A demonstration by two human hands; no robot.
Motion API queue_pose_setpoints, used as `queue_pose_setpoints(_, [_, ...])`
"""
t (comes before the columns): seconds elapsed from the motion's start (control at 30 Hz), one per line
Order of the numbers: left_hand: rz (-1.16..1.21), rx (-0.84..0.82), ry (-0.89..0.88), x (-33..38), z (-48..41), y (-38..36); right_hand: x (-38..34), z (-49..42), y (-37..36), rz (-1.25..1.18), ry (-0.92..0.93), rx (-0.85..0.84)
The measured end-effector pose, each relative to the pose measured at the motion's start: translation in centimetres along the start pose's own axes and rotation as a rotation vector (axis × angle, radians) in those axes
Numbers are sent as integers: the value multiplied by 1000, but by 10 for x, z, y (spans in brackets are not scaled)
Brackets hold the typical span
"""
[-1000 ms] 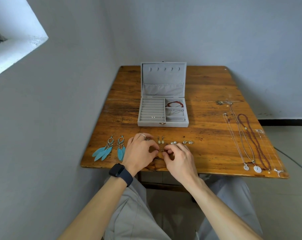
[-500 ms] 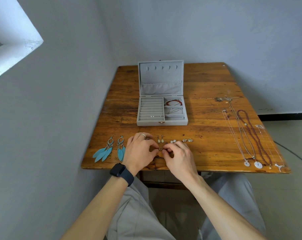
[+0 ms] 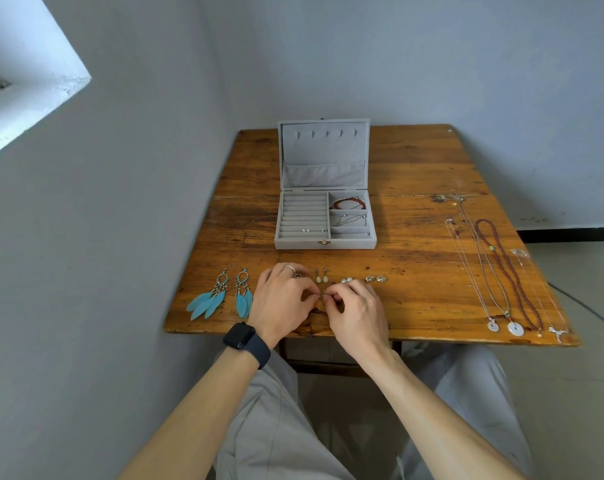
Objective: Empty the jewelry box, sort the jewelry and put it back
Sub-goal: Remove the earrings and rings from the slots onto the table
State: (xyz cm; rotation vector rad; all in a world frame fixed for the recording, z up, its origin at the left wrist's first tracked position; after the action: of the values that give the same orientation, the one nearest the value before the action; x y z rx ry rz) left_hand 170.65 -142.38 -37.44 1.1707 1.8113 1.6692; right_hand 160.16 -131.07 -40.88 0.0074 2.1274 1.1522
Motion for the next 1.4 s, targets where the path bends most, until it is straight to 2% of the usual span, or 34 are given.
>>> queue_pose_setpoints(0.23, [-17, -5, -20, 0, -1, 1, 7, 1, 0, -32, -2, -23])
queue_pose_setpoints(0.43, [36, 27, -14, -11, -8, 15, 5, -6, 17, -152, 3, -110])
queue_pose_setpoints(0.67, [76, 90, 83, -37, -56, 34, -6, -68, 43, -196, 81, -101])
queue_pose_setpoints(0.77, [18, 2, 105, -45, -83, 31, -11, -106, 38, -134, 136, -102])
queue_pose_setpoints(0.9, [-100, -340, 87, -53, -101, 11, -12, -144, 15, 42, 168, -181])
queue_pose_setpoints(0.97, [-127, -417, 86, -56, -100, 1, -12, -155, 2, 156, 188, -224])
queue_pose_setpoints(1.13, [-105, -377, 91, -60, -96, -9, -14, -169, -18, 280, 241, -296])
queue_pose_setpoints(1.4, [-39, -361, 112, -59, -95, -11, -19, -169, -24, 362, 297, -283])
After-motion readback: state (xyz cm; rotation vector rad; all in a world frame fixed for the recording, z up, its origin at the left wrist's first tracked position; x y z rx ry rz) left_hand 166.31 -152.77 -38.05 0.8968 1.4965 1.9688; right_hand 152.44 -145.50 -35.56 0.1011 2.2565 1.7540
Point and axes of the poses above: each hand's wrist, its own z-axis away from the middle knuckle, its own y-axis out of the back of the hand, x = y × z, the point moved 3 cm from there along -z, towards the middle knuckle, and after that the axes turned 1 degree about x, right-handed, at the moved point
